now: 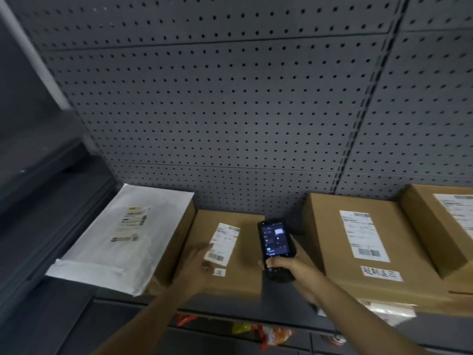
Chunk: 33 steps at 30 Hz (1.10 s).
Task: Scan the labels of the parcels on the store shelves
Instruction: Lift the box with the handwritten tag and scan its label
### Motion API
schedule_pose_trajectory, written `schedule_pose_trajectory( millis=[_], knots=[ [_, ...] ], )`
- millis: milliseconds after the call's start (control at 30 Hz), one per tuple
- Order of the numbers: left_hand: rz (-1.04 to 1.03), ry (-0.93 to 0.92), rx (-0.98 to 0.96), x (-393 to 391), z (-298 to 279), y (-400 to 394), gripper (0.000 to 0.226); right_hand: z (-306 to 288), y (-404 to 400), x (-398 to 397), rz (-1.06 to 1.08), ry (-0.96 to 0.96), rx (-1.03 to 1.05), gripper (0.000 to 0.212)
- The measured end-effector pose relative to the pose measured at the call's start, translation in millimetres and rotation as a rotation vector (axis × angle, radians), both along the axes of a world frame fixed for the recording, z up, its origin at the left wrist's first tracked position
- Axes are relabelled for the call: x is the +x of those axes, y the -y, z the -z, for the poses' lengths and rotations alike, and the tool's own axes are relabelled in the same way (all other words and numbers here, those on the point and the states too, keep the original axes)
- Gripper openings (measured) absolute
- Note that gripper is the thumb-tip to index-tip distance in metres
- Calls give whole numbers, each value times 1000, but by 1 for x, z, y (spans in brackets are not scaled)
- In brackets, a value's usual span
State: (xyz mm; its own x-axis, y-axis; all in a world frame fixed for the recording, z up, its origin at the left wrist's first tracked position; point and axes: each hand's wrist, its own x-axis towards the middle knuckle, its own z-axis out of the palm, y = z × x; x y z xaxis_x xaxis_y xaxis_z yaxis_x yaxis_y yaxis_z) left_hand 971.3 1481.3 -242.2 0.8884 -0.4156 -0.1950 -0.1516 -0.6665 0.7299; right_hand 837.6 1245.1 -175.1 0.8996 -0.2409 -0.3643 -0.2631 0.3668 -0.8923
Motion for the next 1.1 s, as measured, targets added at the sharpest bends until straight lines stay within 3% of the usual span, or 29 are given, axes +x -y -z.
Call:
schedule_pose_trajectory(
  millis=[100,200,467,700,900,1100],
  knots=[
    [81,41,137,20,11,-20,59,26,-24,19,123,-113,29,61],
    [106,-17,210,28,15,-31,62,49,-36,32,236,-174,-17,65],
    [7,-89,111,30,19,-29,67,64,-66,26,417,-181,188,56],
    [4,-196,86,18,16,-32,85,52,-74,0,346,-206,116,56],
    [8,-221,61,-14,13,-44,90,54,-82,-35,328,-226,75,66],
    [-31,-276,7,-55,9,-69,92,46,-106,-78,303,-177,75,60]
  ],
)
